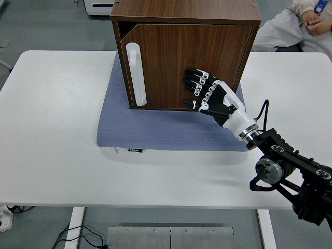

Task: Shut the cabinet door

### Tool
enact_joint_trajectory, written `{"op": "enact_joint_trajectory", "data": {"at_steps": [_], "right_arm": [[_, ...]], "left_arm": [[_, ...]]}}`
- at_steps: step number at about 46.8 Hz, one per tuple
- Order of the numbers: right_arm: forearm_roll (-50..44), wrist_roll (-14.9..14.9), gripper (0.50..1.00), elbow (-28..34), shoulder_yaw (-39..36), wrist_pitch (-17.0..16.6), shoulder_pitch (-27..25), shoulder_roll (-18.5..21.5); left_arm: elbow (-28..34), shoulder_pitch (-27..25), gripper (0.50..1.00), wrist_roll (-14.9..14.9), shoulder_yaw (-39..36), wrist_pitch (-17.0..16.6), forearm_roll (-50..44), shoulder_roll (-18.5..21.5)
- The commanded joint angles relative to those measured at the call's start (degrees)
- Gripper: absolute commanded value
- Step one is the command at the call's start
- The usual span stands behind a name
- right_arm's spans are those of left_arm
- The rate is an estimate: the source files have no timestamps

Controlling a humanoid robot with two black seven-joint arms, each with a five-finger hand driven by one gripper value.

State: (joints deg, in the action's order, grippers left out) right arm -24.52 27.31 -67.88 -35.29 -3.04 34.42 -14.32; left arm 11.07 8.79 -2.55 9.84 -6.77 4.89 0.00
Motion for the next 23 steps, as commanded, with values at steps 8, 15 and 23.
{"op": "enact_joint_trajectory", "data": {"at_steps": [8, 15, 23], "right_arm": [[2.2, 0.02, 1.0, 0.03, -0.22, 1.55, 0.21, -1.23], [2.2, 0.11, 1.0, 0.03, -1.36, 1.72, -0.15, -1.85], [3.43, 0.29, 1.0, -0.32, -2.24, 2.43, -0.76, -2.64]], "left_arm": [[0.0, 0.0, 1.0, 0.0, 0.0, 0.0, 0.04, 0.0], [0.0, 0.0, 1.0, 0.0, 0.0, 0.0, 0.04, 0.0], [0.0, 0.0, 1.0, 0.0, 0.0, 0.0, -0.05, 0.0]]}}
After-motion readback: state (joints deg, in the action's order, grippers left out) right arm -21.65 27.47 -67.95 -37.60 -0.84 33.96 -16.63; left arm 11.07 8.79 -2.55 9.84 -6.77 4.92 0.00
